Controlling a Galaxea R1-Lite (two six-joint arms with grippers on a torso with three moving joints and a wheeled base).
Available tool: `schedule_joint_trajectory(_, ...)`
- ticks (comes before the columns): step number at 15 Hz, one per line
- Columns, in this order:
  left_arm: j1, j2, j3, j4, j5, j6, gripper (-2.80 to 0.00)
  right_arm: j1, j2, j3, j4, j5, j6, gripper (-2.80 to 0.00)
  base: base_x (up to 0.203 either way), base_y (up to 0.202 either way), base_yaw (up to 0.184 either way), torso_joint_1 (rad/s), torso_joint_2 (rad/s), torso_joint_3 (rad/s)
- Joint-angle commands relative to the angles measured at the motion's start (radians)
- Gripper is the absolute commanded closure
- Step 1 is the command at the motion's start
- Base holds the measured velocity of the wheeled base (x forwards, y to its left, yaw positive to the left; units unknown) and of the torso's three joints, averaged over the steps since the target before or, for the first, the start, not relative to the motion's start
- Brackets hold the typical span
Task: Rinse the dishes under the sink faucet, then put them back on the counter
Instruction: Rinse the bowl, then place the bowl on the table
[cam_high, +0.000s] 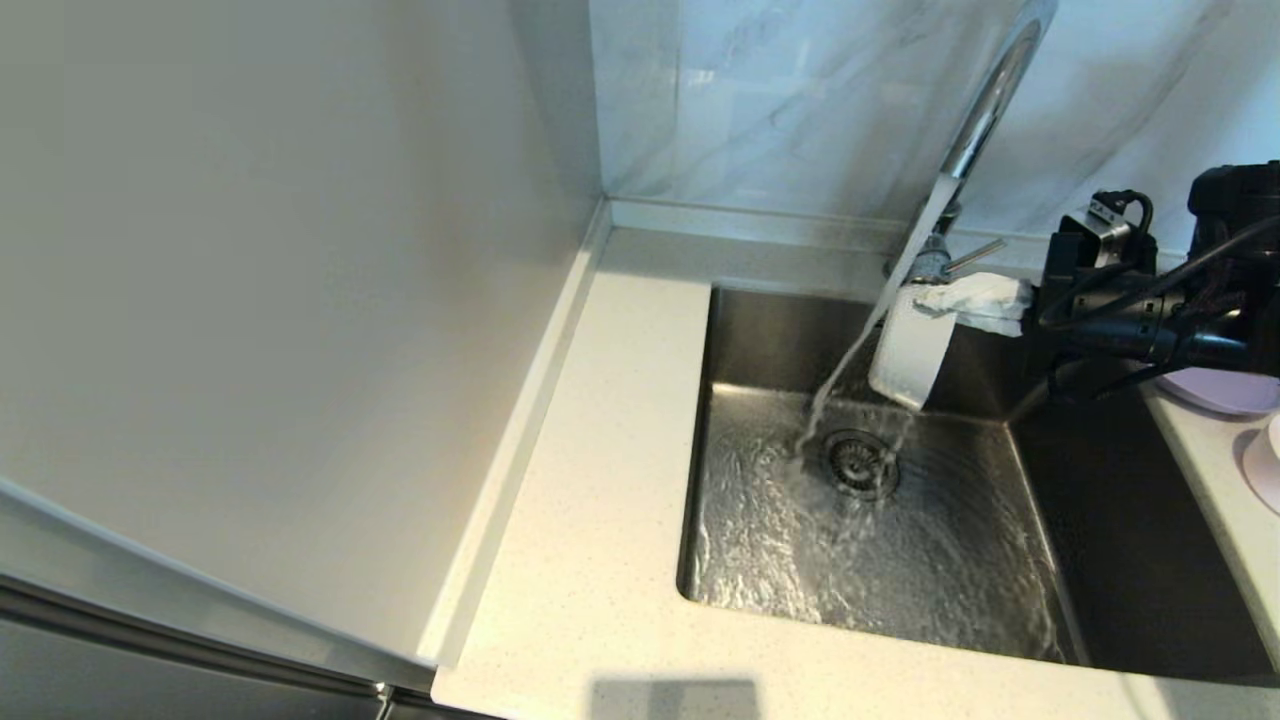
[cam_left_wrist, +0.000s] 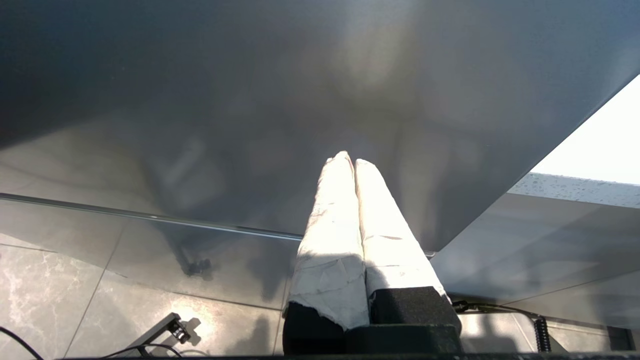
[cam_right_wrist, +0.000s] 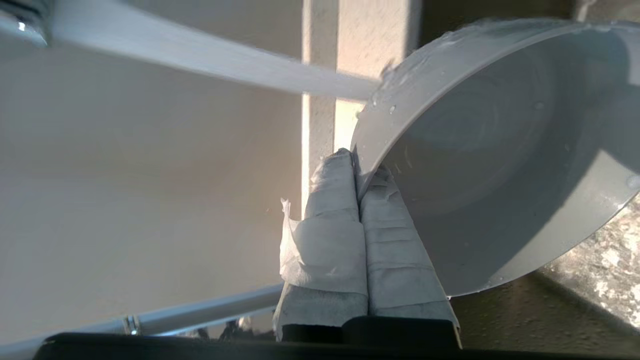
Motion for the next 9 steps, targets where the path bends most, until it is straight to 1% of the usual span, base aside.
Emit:
schedule_joint_trajectory(1, 0.0, 0.0, 0.0, 0.0, 0.0, 0.0, 0.0, -0.036, -0.005, 0.001, 0.012, 0.005, 0.004, 0.0, 0.0, 0.0, 0.0, 0.0, 0.0, 0.0)
schedule_joint_trajectory(3, 0.0, 0.0, 0.0, 0.0, 0.0, 0.0, 0.0, -0.066, -0.043, 0.007, 0.04, 0.005, -0.015, 0.0, 0.0, 0.0, 0.0, 0.0, 0.0, 0.0)
schedule_joint_trajectory(4, 0.0, 0.0, 0.0, 0.0, 0.0, 0.0, 0.0, -0.08, -0.068, 0.023, 0.05, 0.005, -0.062, 0.0, 0.0, 0.0, 0.0, 0.0, 0.0, 0.0)
schedule_joint_trajectory(6, 0.0, 0.0, 0.0, 0.0, 0.0, 0.0, 0.0, -0.116, -0.118, 0.077, 0.085, 0.005, -0.219, 0.0, 0.0, 0.0, 0.0, 0.0, 0.0, 0.0)
schedule_joint_trajectory(9, 0.0, 0.0, 0.0, 0.0, 0.0, 0.0, 0.0, -0.18, -0.188, 0.072, 0.341, -0.003, -0.433, 0.0, 0.0, 0.0, 0.0, 0.0, 0.0, 0.0)
